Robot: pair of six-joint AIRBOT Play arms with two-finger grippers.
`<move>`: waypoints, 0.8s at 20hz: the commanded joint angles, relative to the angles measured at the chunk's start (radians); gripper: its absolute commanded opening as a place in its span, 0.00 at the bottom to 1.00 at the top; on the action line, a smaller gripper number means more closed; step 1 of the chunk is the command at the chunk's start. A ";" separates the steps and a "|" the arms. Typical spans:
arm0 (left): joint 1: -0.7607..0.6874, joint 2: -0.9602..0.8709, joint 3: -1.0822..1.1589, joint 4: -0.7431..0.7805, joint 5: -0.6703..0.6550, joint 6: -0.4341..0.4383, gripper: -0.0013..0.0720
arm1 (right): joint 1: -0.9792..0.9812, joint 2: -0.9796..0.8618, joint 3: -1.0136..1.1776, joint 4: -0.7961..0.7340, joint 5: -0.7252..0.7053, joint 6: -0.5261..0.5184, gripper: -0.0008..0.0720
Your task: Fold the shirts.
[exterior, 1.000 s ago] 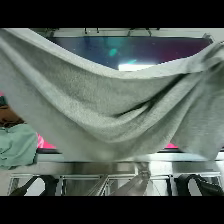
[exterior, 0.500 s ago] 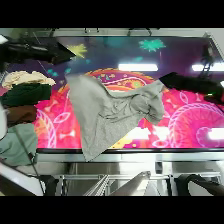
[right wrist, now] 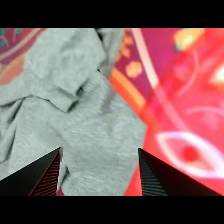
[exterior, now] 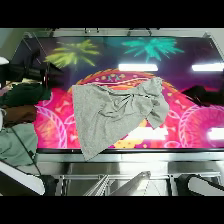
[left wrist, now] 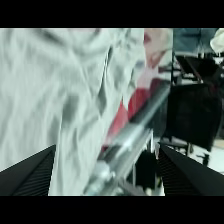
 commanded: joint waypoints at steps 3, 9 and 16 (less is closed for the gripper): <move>-0.026 0.294 -0.661 0.286 0.058 -0.014 0.98 | -0.079 -0.043 -0.120 -0.055 0.031 0.033 0.73; -0.163 0.435 -1.041 0.283 0.304 -0.056 0.98 | -0.022 -0.125 -0.119 -0.021 0.016 0.028 0.73; -0.401 0.284 -0.929 0.282 0.369 -0.109 0.69 | 0.013 -0.132 -0.118 0.050 -0.019 -0.013 0.73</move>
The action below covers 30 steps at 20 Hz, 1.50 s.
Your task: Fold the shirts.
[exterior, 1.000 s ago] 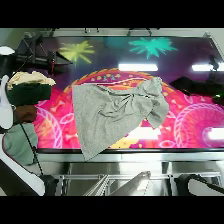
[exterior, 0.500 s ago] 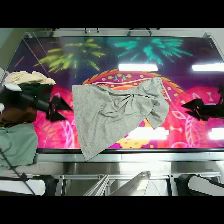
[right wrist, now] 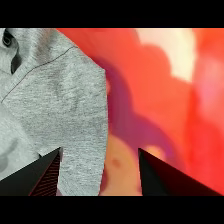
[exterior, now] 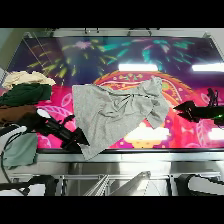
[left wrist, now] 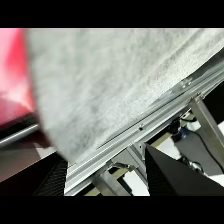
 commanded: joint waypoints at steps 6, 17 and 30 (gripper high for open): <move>-0.127 -0.137 0.224 0.025 0.040 -0.015 0.04 | 0.081 -0.084 0.000 0.027 -0.001 -0.015 0.70; 0.037 -0.136 0.243 0.021 -0.031 0.001 0.04 | 0.176 -0.252 0.161 0.148 0.120 -0.061 0.02; 0.559 0.505 0.488 -0.756 -0.491 0.245 0.04 | -0.187 0.601 0.325 0.729 0.444 -0.119 0.02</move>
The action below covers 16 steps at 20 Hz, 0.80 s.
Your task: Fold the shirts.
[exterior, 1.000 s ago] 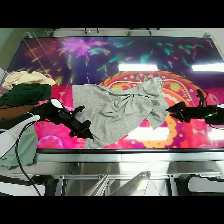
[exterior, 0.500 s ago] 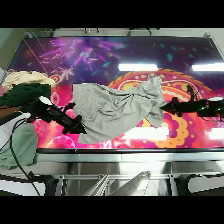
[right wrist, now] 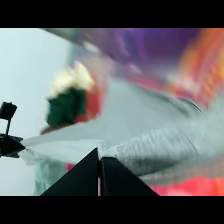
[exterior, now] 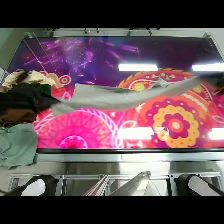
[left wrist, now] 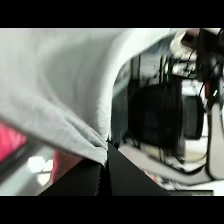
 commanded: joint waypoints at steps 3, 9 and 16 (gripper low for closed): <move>0.277 0.238 0.367 -0.433 -0.124 0.071 0.05 | -0.105 0.393 0.227 0.255 -0.219 -0.061 0.02; 0.537 0.210 0.559 -0.486 -0.080 0.073 0.05 | -0.105 0.391 0.546 0.046 -0.401 -0.089 0.02; 0.025 -0.097 0.417 -0.158 -0.003 0.055 0.05 | 0.140 0.151 0.399 -0.230 -0.304 -0.091 0.02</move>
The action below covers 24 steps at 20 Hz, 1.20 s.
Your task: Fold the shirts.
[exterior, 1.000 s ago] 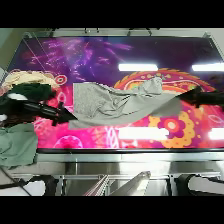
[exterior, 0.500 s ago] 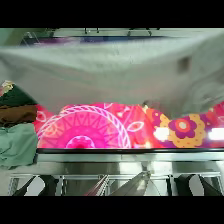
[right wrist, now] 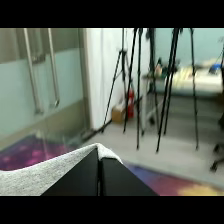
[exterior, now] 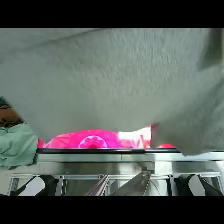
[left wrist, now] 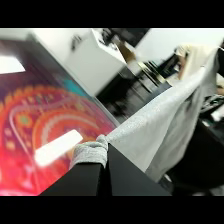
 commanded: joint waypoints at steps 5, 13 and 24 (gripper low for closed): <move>-0.362 -0.538 0.032 0.298 0.112 -0.016 0.05 | 0.296 -0.364 -0.270 -0.365 -0.148 0.013 0.02; -0.407 -1.159 0.505 0.305 0.137 -0.155 0.04 | 0.343 -0.863 -0.263 -0.167 -0.382 -0.142 0.02; -0.351 -1.221 0.567 0.307 0.261 -0.174 0.04 | 0.310 -0.949 -0.208 -0.247 -0.238 -0.063 0.02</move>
